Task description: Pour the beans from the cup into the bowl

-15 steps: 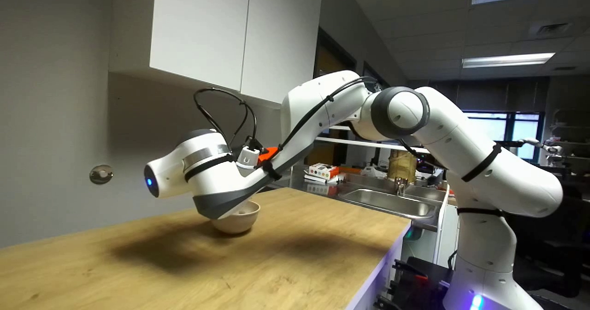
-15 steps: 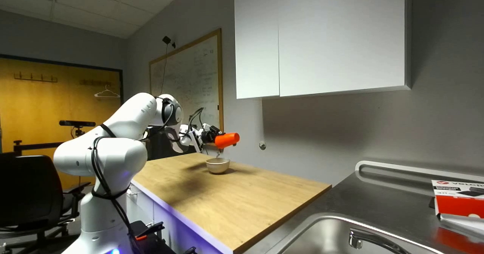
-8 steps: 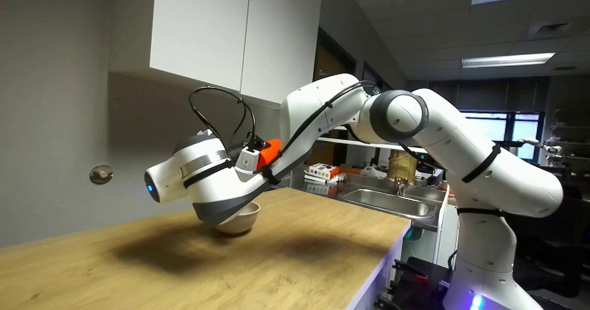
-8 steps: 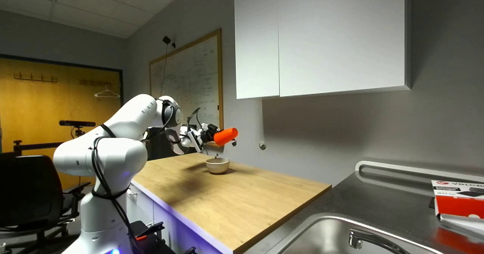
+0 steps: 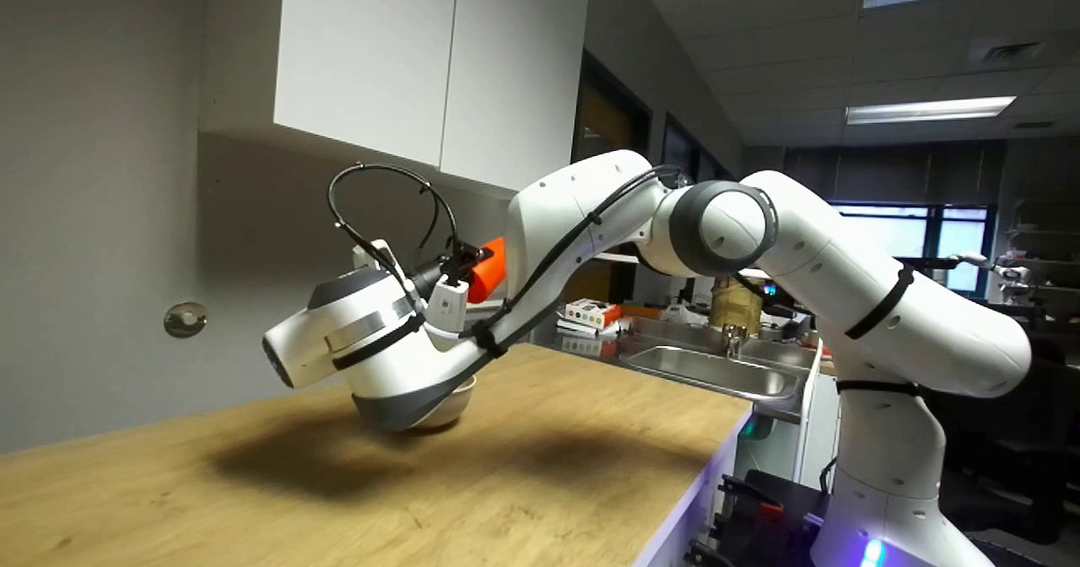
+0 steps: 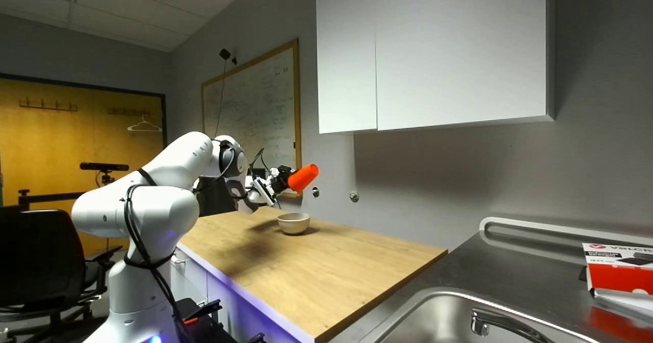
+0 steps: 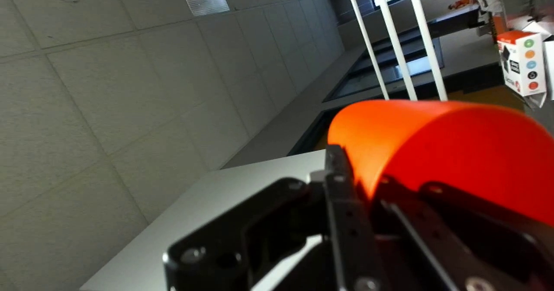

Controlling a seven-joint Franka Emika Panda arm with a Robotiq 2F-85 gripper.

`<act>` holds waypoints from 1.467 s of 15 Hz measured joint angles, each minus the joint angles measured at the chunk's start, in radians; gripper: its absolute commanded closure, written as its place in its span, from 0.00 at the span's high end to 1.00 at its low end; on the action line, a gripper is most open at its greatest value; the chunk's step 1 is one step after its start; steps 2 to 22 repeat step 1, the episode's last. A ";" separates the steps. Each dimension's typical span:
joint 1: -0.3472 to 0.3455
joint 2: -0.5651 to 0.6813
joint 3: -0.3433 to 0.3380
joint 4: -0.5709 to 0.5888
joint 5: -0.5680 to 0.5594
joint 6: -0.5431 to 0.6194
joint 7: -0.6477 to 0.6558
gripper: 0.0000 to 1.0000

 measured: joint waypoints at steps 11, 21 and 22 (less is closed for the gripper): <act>0.000 0.013 0.000 0.014 -0.004 -0.010 -0.002 0.02; 0.000 0.013 0.000 0.014 -0.004 -0.010 -0.002 0.02; 0.000 0.013 0.000 0.014 -0.004 -0.010 -0.002 0.02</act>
